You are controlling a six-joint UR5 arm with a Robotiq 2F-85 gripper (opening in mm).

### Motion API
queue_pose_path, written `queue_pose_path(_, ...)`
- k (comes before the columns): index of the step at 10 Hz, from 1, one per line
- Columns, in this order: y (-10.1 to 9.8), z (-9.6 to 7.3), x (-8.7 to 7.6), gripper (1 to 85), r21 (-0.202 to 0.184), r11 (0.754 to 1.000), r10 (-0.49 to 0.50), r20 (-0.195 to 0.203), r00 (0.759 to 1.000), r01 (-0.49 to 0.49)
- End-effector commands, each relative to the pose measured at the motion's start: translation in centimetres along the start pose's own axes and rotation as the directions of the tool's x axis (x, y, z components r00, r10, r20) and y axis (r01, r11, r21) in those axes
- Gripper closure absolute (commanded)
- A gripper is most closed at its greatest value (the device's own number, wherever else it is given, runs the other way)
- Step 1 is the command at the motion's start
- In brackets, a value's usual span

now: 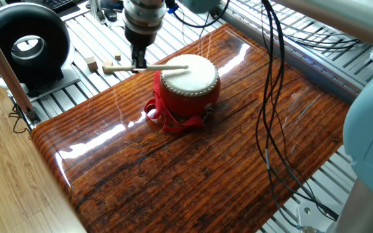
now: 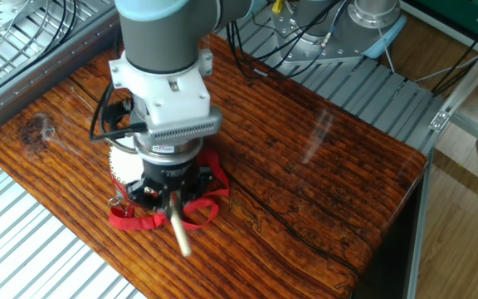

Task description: Play the drum

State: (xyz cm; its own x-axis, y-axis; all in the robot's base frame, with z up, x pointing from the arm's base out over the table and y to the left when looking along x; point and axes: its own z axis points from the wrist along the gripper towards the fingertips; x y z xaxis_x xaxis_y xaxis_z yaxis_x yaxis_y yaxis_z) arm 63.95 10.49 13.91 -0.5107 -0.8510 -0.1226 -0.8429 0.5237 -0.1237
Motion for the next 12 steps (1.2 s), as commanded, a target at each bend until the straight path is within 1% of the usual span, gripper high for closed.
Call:
queue_pose_path(1,0.6,-0.4,2.2,84.7,-0.03,0.998,-0.06,-0.087,0.994,0.058)
queue_pose_path(2,0.2,-0.2,2.6,84.7,-0.032,0.995,-0.093,-0.102,0.99,0.09)
queue_pose_path(3,0.3,-0.2,2.4,84.7,-0.036,0.995,-0.096,-0.094,0.991,0.093)
queue_pose_path(4,0.1,-0.1,2.8,84.7,-0.037,0.991,-0.134,-0.107,0.985,0.131)
queue_pose_path(5,0.1,0.0,3.5,84.7,-0.05,0.987,-0.158,-0.13,0.979,0.152)
queue_pose_path(6,0.1,0.2,3.2,84.7,-0.054,0.986,-0.166,-0.125,0.978,0.16)
queue_pose_path(7,-0.1,0.5,0.9,84.7,-0.031,0.989,-0.145,-0.034,0.989,0.144)
queue_pose_path(8,0.6,0.6,-2.6,84.7,-0.046,0.991,-0.118,0.119,0.986,0.124)
queue_pose_path(9,0.6,0.5,-3.0,84.7,-0.049,0.991,-0.117,0.142,0.983,0.125)
queue_pose_path(10,0.2,0.5,-3.3,84.7,-0.032,0.991,-0.121,0.15,0.981,0.127)
queue_pose_path(11,0.1,0.4,-4.1,84.7,-0.024,0.992,-0.117,0.182,0.976,0.123)
queue_pose_path(12,0.2,0.3,-4.5,84.7,-0.029,0.994,-0.099,0.197,0.975,0.107)
